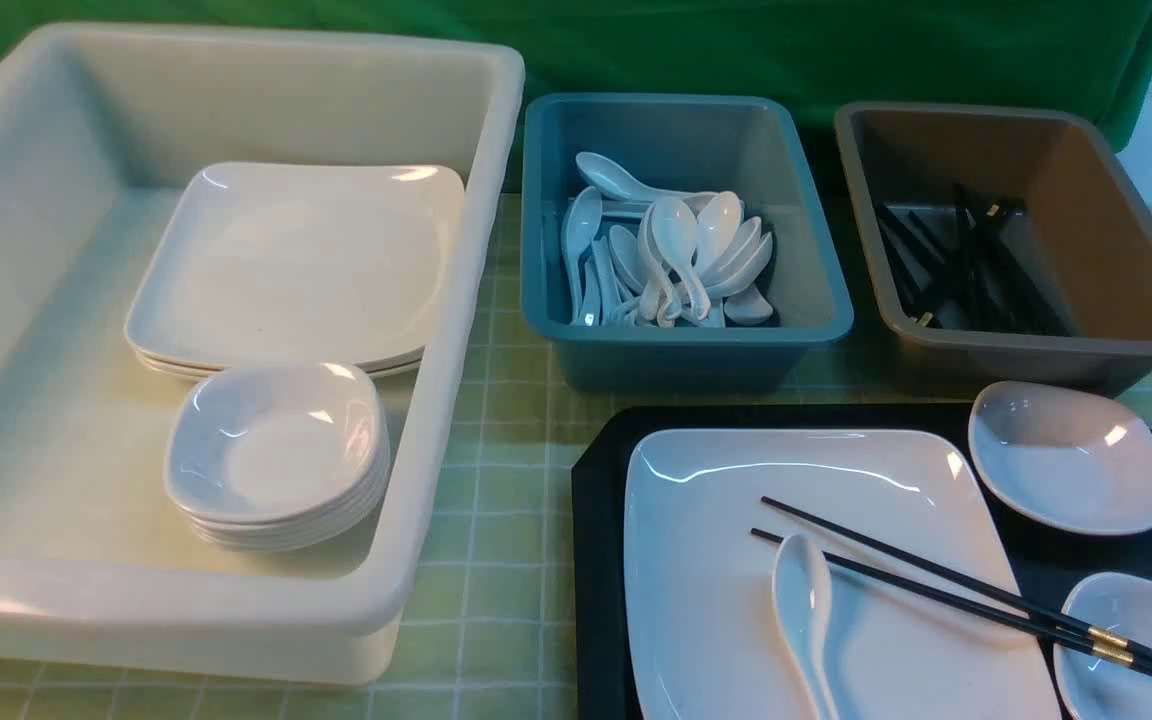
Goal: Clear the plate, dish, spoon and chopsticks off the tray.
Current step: Use the right arm to grab a pair of chopsticks from the plate
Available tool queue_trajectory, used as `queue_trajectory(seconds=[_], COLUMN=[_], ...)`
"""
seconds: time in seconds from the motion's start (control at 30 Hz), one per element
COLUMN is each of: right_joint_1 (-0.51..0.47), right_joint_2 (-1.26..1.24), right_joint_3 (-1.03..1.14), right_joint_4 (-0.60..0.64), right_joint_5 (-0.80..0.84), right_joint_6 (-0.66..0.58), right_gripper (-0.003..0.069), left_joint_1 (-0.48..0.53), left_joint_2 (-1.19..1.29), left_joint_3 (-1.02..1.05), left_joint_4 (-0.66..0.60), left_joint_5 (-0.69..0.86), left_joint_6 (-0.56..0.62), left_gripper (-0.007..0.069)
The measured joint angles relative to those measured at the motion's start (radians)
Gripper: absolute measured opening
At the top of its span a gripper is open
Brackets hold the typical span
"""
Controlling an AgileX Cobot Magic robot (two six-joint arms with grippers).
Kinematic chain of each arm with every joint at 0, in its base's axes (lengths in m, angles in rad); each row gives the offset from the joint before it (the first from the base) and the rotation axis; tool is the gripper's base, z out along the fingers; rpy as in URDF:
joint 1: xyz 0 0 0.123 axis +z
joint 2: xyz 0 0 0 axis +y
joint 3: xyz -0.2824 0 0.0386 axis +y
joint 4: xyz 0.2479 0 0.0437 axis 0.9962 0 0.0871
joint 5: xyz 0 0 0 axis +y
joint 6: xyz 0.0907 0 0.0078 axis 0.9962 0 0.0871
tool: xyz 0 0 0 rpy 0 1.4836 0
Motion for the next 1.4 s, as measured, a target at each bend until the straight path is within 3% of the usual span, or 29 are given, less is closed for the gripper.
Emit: queue_trajectory(seconds=[0.6, 0.73, 0.9, 1.1, 1.17, 1.27, 1.4], right_joint_1=[0.000, 0.000, 0.000, 0.000, 0.000, 0.005, 0.006], right_joint_2=[0.000, 0.000, 0.000, 0.000, 0.000, 0.000, 0.000], right_joint_3=[0.000, 0.000, 0.000, 0.000, 0.000, 0.000, 0.000], right_joint_4=[0.000, 0.000, 0.000, 0.000, 0.013, 0.087, 0.200], right_joint_5=[0.000, 0.000, 0.000, -0.012, -0.043, -0.164, -0.362], right_joint_6=[0.000, 0.000, 0.000, 0.000, 0.008, 0.132, 0.476], right_gripper=[0.0241, 0.0241, 0.0241, 0.0241, 0.0241, 0.0241, 0.0241], left_joint_1=[0.000, 0.000, 0.000, 0.000, 0.000, 0.000, 0.000], left_joint_2=[0.000, 0.000, 0.000, 0.000, 0.000, 0.000, 0.000], left_joint_3=[0.000, 0.000, 0.000, 0.000, 0.000, 0.000, -0.084], left_joint_4=[0.023, -0.026, -0.255, -0.260, -0.261, -0.246, -0.207], left_joint_5=[-0.008, -0.107, -0.293, -0.429, -0.518, -0.664, -0.723], left_joint_6=[-0.002, -0.037, -0.136, -0.149, -0.206, -0.364, -0.550], left_gripper=[-0.0006, -0.0006, -0.0006, -0.0006, -0.0006, -0.0006, -0.0006])
